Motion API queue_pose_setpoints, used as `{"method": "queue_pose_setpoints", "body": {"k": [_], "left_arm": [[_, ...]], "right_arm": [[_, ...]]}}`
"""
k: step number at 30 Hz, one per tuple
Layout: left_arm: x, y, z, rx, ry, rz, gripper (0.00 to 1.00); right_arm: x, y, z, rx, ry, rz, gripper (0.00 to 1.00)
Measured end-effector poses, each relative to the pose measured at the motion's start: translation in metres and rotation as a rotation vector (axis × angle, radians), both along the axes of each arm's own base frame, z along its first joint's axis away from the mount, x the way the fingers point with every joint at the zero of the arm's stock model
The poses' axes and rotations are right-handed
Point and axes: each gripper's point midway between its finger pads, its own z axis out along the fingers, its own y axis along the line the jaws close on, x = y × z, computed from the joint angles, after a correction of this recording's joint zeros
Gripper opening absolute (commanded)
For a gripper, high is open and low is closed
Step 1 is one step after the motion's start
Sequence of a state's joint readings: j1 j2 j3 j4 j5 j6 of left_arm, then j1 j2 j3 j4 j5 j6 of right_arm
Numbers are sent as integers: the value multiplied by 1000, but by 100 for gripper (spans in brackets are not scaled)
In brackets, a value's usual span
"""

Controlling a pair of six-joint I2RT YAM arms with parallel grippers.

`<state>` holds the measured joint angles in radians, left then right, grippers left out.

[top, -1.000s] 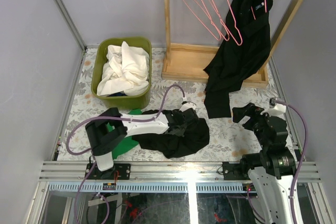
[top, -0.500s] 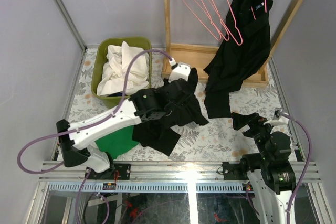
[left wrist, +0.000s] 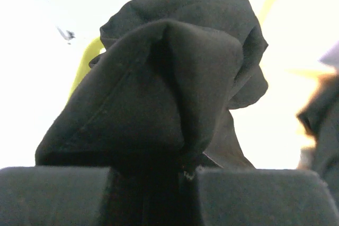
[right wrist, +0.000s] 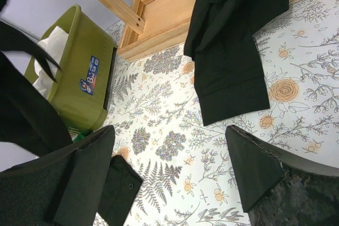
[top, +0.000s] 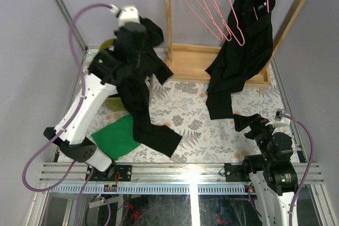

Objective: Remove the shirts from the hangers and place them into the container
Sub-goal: Place the shirt in the bin.

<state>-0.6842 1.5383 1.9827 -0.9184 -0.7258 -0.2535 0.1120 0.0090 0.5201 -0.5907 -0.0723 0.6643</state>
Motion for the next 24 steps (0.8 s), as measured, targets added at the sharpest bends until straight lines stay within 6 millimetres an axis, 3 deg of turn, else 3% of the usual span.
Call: {"method": "queue_pose_setpoints", "body": {"k": [3, 5, 7, 10, 13, 17, 24], "left_arm": [[25, 54, 34, -31, -78, 140, 0], [37, 79, 44, -36, -105, 208, 0], [47, 96, 44, -33, -110, 256, 0], [62, 110, 26, -23, -69, 282, 0], [76, 116, -8, -3, 10, 279, 0], [99, 121, -69, 29, 141, 282, 0], [155, 128, -226, -67, 467, 216, 8]], "right_arm": [[0, 0, 0, 0, 0, 0, 93], [0, 0, 0, 0, 0, 0, 93], [0, 0, 0, 0, 0, -1, 93], [0, 0, 0, 0, 0, -1, 93], [0, 0, 0, 0, 0, -1, 93], [0, 0, 0, 0, 0, -1, 93], [1, 0, -1, -1, -1, -2, 93]]}}
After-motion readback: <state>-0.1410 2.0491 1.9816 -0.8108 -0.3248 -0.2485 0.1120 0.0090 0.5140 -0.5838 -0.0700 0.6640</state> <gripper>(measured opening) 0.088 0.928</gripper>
